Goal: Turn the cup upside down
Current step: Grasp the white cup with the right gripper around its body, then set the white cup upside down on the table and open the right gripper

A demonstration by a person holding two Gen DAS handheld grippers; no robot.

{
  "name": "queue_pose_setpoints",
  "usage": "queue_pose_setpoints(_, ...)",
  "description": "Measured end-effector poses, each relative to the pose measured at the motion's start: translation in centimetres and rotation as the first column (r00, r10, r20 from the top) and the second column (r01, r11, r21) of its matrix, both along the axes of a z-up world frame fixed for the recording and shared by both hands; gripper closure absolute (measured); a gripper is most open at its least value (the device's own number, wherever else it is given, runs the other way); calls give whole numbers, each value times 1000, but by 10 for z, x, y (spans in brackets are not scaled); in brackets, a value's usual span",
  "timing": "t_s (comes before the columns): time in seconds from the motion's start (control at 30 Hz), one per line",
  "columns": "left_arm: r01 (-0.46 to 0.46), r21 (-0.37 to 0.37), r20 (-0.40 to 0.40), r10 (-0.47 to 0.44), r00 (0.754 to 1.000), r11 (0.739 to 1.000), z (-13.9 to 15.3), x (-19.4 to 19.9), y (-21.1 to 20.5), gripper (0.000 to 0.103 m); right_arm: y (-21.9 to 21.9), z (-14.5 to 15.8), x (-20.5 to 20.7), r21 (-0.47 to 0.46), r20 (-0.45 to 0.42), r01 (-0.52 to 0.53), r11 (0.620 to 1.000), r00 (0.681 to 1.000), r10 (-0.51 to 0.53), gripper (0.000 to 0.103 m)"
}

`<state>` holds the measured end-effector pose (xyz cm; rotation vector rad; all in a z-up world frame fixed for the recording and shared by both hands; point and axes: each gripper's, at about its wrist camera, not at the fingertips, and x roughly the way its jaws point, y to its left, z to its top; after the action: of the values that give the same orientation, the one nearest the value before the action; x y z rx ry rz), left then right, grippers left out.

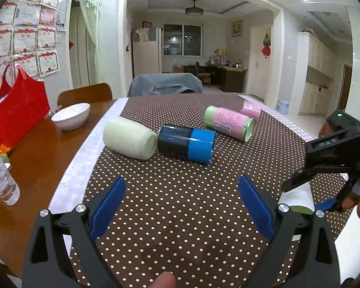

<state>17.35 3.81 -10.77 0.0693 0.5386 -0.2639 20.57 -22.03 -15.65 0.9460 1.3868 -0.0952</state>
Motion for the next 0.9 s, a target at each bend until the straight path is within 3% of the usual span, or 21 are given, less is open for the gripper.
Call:
queue_pose_setpoints(0.07,-1,-10,-12,1,1000,1000,-3,1,2,10,3,-4,6,-18,-22,2,1000,1000,-2,30)
queue_pose_setpoints(0.1,-4,-14,-19,3,1000,1000,-5,2,4,10,4,-5,9,-28,-25,-5,1000,1000,4,39)
queue_pose_setpoints(0.3,-36,-10,-39,35,999,999,-9,0,10,10,17,-3,18,-42,25,-95,995,995,96,40)
queue_pose_setpoints(0.6,-63,33,-6,63,998,997,3,-26,-5,10,1,17,-3,-83,240,-152,985,956,167,40)
queue_pose_setpoints(0.77,-79,58,22,78,997,995,12,-44,-19,10,-6,34,-19,-186,397,-167,968,889,229,40)
queue_pose_setpoints(0.9,-99,74,26,97,995,992,14,-54,-27,10,1,54,-39,-349,534,-145,926,781,324,40)
